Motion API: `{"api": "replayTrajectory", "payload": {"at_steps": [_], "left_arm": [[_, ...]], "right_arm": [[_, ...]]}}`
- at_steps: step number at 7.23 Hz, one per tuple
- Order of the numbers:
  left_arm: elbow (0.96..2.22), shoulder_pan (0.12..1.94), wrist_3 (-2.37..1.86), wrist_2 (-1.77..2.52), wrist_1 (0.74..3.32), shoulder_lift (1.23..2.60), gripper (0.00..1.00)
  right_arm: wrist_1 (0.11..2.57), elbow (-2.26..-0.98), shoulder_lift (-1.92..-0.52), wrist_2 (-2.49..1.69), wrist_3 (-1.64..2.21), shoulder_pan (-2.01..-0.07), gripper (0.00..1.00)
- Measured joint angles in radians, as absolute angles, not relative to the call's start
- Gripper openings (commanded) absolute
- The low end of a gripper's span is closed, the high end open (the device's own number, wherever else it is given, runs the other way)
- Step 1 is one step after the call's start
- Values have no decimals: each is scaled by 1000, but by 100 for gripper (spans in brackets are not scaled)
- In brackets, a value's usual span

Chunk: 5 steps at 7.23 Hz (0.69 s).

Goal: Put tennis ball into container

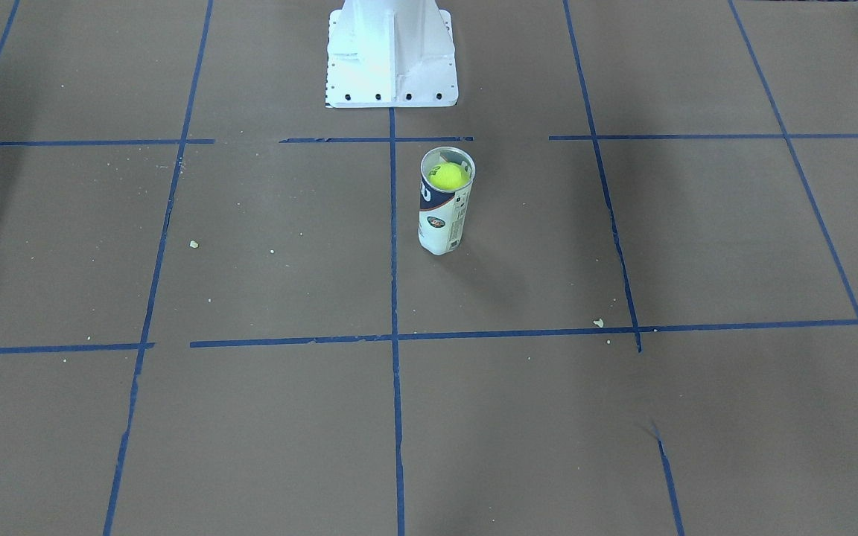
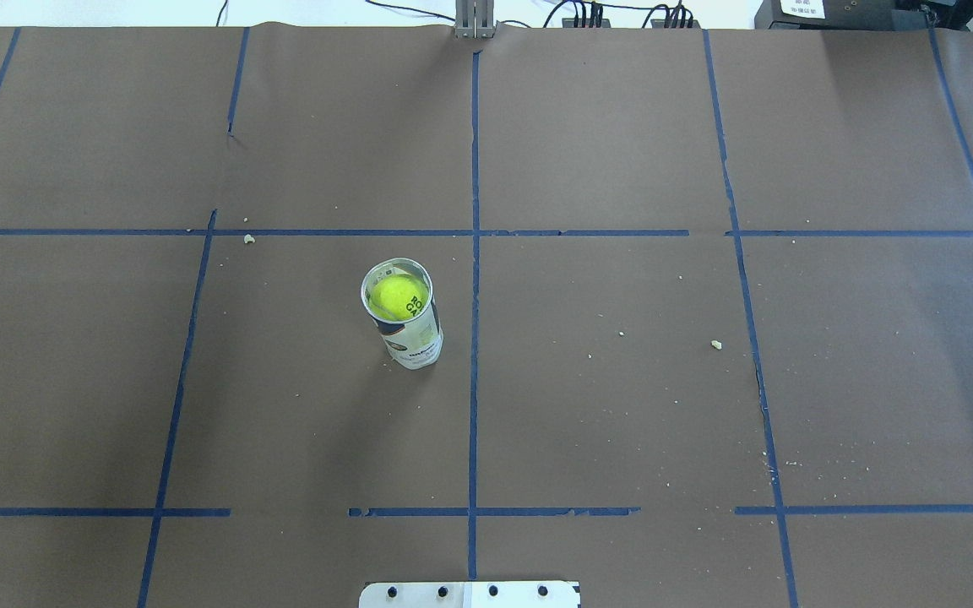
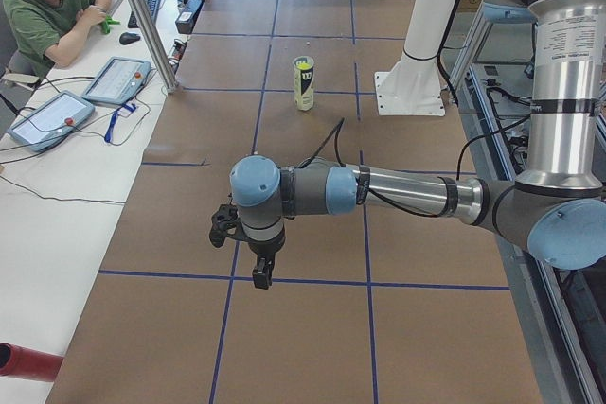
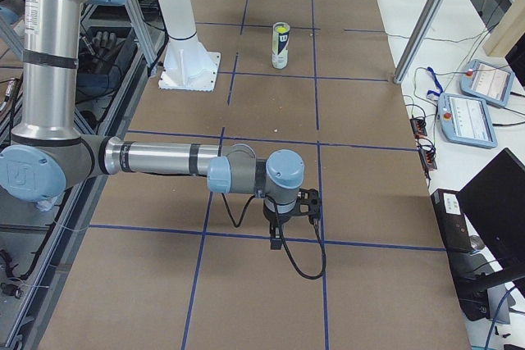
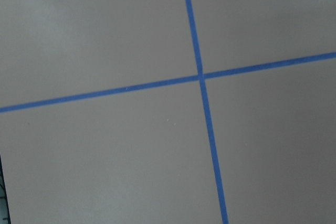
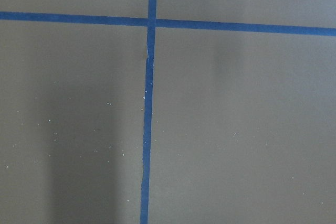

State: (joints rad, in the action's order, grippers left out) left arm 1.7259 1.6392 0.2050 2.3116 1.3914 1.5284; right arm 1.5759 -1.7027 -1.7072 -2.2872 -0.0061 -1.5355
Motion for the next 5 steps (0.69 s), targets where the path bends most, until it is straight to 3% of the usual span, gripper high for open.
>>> {"api": "replayTrajectory", "payload": {"at_steps": [5], "left_arm": [[1717, 1638, 200, 2319, 1466, 1534, 100]], "right_arm": [[1575, -1703, -1706, -2287, -6, -1536, 100]]}}
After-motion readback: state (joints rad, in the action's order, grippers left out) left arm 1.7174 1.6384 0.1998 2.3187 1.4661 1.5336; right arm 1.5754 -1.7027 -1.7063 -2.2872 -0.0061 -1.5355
